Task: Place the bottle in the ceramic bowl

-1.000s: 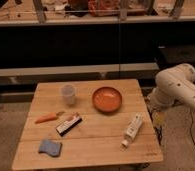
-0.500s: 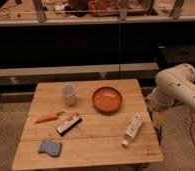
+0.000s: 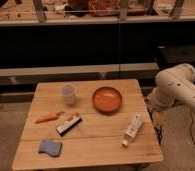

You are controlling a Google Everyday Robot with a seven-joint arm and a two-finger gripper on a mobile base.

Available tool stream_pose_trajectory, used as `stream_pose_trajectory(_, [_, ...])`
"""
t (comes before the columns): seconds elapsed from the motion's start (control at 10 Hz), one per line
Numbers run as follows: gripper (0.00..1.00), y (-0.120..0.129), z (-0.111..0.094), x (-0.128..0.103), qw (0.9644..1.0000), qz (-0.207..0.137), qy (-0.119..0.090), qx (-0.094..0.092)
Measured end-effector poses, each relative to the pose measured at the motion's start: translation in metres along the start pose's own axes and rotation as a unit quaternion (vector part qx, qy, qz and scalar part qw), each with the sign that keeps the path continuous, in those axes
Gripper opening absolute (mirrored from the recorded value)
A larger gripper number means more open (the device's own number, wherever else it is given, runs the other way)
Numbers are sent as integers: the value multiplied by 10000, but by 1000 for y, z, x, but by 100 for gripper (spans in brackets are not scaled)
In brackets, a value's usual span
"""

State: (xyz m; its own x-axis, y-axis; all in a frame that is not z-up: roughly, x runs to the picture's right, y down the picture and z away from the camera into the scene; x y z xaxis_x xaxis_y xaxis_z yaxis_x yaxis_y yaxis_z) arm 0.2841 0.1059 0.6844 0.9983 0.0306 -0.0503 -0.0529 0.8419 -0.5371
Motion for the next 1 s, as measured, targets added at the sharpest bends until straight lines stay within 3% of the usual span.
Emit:
stream_pose_trajectory(0.4, [80, -5, 10, -22, 10000, -44, -9, 80])
stream_pose_trajectory(1.0, [80, -11, 26, -33, 9996, -215, -20, 169])
